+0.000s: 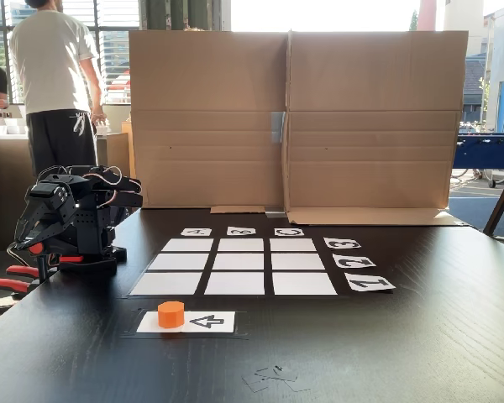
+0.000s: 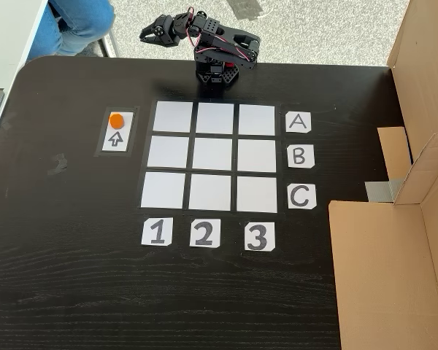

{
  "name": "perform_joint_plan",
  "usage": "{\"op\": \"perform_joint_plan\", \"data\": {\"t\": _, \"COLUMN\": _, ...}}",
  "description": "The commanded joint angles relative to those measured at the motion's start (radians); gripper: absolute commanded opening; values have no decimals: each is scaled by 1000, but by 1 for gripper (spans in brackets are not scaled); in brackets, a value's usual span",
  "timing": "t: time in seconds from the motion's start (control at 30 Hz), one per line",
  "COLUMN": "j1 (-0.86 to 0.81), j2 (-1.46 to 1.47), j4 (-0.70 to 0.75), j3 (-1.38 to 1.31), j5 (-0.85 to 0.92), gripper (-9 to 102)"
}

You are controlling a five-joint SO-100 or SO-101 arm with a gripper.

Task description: Pick up the round, orange token and place it in the grid on square A3.

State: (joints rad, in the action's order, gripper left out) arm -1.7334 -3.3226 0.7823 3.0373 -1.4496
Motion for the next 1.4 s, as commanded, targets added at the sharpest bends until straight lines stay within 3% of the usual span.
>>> {"op": "perform_joint_plan", "data": {"t": 0.0, "j1": -23, "j2": -6, "j4": -20, "j3": -3, "j5": -6, "gripper": -1}}
{"op": "perform_joint_plan", "data": {"t": 0.7, "j1": 34, "j2": -2, "j4": -43, "j3": -5, "j5": 46, "gripper": -1}}
{"op": "perform_joint_plan", "data": {"t": 0.93, "j1": 84, "j2": 253, "j4": -38, "j3": -175, "j5": 89, "gripper": -1}}
{"op": "perform_joint_plan", "data": {"t": 1.03, "j1": 135, "j2": 382, "j4": 32, "j3": -311, "j5": 83, "gripper": -1}}
{"op": "perform_joint_plan", "data": {"t": 1.37, "j1": 288, "j2": 838, "j4": 491, "j3": -1029, "j5": -3, "gripper": 1}}
